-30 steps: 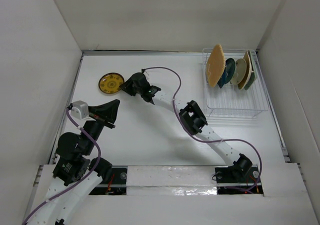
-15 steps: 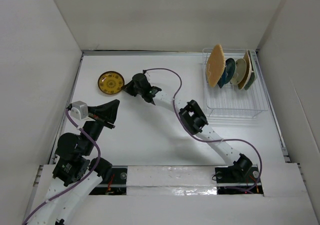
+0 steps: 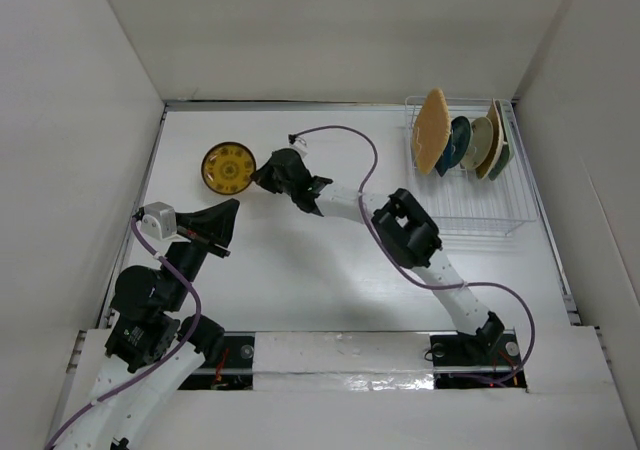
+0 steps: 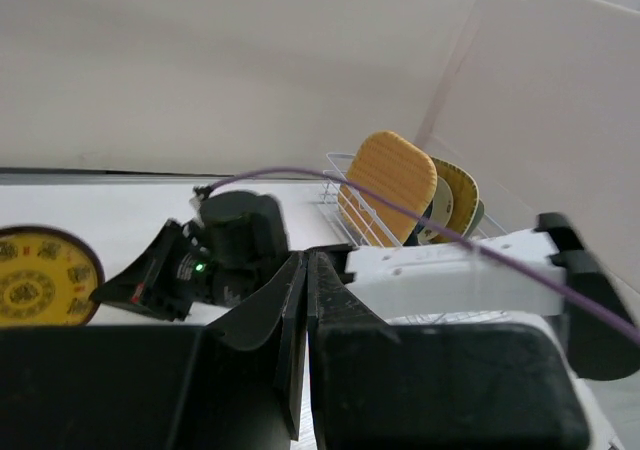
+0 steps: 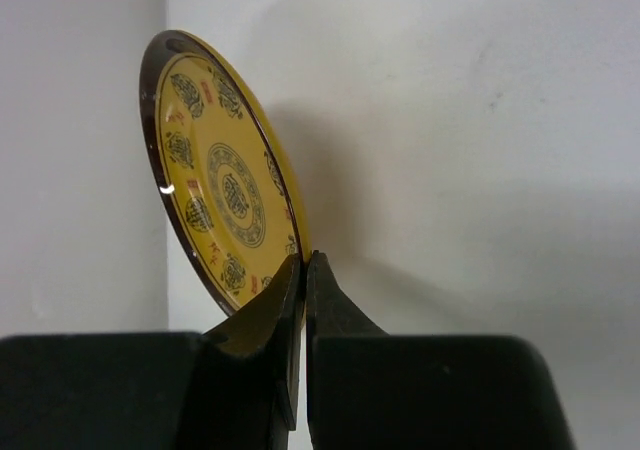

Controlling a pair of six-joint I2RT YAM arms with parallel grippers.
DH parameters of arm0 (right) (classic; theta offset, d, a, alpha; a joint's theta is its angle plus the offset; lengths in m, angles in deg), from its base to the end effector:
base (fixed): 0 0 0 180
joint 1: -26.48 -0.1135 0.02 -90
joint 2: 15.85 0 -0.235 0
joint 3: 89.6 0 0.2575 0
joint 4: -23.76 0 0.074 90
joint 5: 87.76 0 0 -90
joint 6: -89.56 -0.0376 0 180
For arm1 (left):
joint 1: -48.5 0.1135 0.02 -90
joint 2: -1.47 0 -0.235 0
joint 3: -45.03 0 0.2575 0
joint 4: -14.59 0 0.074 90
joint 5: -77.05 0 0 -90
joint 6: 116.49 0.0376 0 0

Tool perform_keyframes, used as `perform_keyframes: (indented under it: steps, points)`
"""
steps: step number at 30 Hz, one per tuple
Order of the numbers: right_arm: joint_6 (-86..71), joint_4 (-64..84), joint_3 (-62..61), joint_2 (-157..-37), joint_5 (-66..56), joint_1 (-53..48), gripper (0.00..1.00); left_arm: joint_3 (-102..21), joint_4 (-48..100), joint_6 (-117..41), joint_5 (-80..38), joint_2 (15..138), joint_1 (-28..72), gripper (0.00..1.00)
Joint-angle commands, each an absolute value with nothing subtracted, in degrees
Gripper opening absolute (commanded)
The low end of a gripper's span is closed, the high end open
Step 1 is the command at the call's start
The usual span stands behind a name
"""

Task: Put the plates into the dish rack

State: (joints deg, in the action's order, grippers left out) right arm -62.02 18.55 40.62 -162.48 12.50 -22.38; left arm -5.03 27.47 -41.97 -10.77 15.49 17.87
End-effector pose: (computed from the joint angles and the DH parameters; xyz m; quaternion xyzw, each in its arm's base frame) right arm 0.3777 0.4222 0.1291 0.1412 0.8132 0.4175 0.3800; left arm 0.0892 -0.0511 0.3658 0.0569 0.5480 -0.3172 0.7720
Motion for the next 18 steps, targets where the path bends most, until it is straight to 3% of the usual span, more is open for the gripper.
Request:
perform_keyframes:
  steps: [1,8,14,18]
  points:
    - [-54.7,32.1,34.0,-148.1,17.5,-23.7,0.00,-6.1,24.9,-42.0,-11.1,15.3,18.2,0.00]
    - [-39.9,35.4,13.2,-124.1,25.9,-20.3,0.00,-6.1,24.9,-41.9,-10.7,15.0,18.2,0.00]
    - [-18.7,31.1,1.4,-109.5,47.0,-15.4,0.00,-6.1,24.7,-42.0,-11.9,15.6,18.2,0.00]
    - [-11.5,27.7,-4.6,-103.1,53.7,-10.1,0.00,-5.9,24.6,-42.1,-12.5,16.1,18.2,0.00]
